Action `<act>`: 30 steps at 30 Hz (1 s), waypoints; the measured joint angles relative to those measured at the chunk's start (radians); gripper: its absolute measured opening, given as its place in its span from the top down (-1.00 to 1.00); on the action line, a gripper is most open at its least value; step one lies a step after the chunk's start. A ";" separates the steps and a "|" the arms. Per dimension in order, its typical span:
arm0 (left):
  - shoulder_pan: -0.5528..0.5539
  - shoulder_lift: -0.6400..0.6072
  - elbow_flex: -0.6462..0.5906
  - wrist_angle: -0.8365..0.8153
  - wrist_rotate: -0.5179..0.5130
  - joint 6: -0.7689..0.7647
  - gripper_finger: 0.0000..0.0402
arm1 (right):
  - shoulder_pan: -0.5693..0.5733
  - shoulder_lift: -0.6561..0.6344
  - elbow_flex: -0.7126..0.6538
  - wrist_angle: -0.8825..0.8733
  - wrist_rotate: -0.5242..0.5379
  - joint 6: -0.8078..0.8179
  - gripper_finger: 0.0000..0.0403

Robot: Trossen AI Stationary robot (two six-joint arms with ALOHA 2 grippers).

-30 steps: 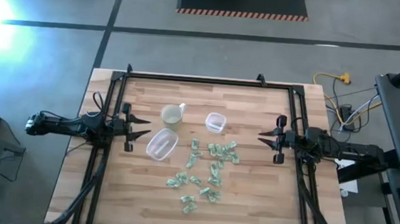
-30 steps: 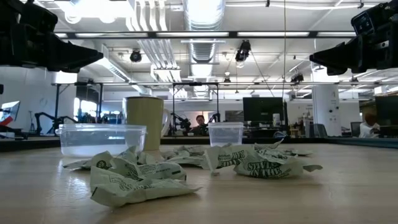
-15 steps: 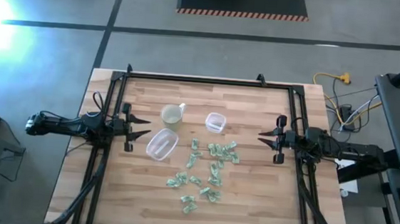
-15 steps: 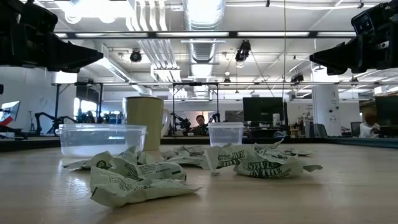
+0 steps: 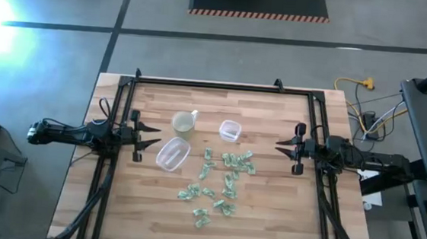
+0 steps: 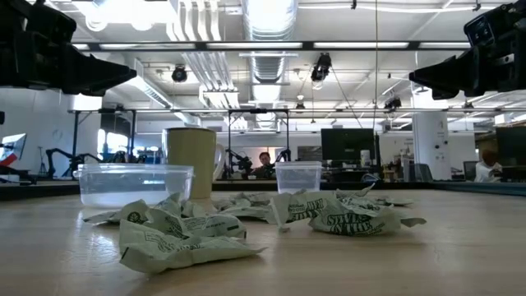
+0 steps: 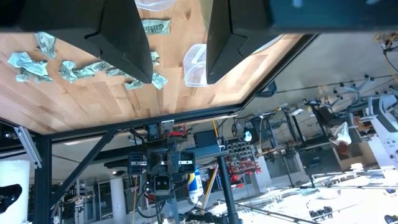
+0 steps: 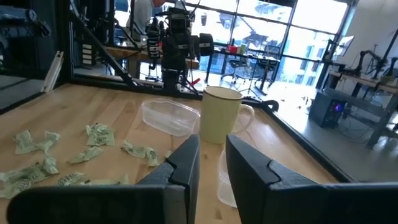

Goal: Pick and place items into bin
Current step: Put the stevia packet into the top transparent bin

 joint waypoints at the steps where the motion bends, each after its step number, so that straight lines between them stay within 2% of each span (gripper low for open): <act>1: 0.000 0.000 0.000 0.000 0.000 0.000 0.33 | 0.000 0.000 0.000 0.000 0.000 0.044 0.66; 5: 0.000 0.000 0.000 0.000 0.000 0.000 0.33 | 0.000 0.000 0.000 0.000 0.000 0.275 0.66; 8: 0.000 0.000 0.000 0.000 0.000 0.000 0.33 | 0.000 0.000 0.000 0.002 0.000 0.362 0.66; 17: 0.000 0.000 0.000 0.007 0.000 0.000 0.33 | 0.000 0.000 0.000 0.024 0.005 0.364 0.66; 23: 0.000 0.000 0.000 0.012 0.000 0.000 0.33 | 0.000 0.000 0.000 0.023 0.006 0.255 0.66; 30: 0.000 -0.001 0.000 0.017 0.000 0.000 0.33 | 0.000 0.000 0.000 0.024 0.007 0.258 0.66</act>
